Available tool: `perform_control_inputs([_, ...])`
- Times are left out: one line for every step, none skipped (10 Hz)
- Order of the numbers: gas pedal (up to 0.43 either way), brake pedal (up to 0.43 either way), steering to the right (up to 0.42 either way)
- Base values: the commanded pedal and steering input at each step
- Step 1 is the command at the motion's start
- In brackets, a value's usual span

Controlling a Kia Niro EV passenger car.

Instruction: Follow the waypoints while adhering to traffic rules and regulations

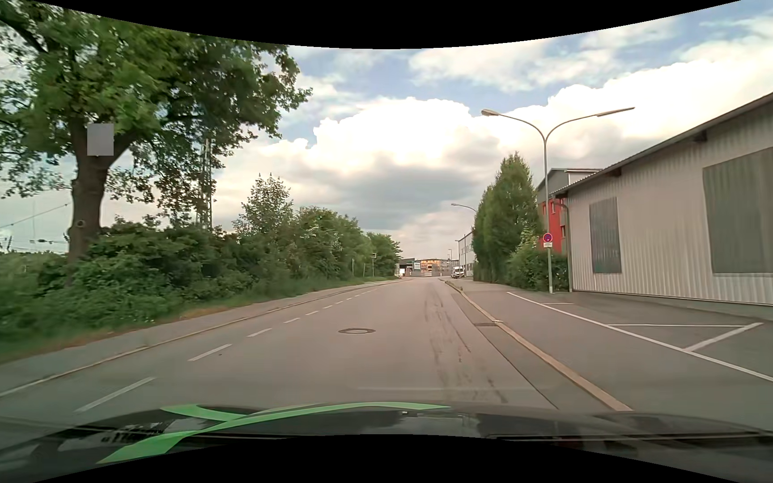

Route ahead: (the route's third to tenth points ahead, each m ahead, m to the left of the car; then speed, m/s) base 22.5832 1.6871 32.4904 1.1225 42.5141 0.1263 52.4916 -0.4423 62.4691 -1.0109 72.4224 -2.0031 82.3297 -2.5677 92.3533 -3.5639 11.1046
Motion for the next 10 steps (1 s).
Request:
perform_control_inputs([0.228,0.0,0.014])
perform_control_inputs([0.228,0.0,0.013])
perform_control_inputs([0.228,0.0,0.011])
perform_control_inputs([0.228,0.0,0.01])
perform_control_inputs([0.228,0.0,0.008])
perform_control_inputs([0.228,0.0,0.008])
perform_control_inputs([0.228,0.0,0.007])
perform_control_inputs([0.22,0.0,0.007])
perform_control_inputs([0.22,0.0,0.007])
perform_control_inputs([0.22,0.0,0.006])
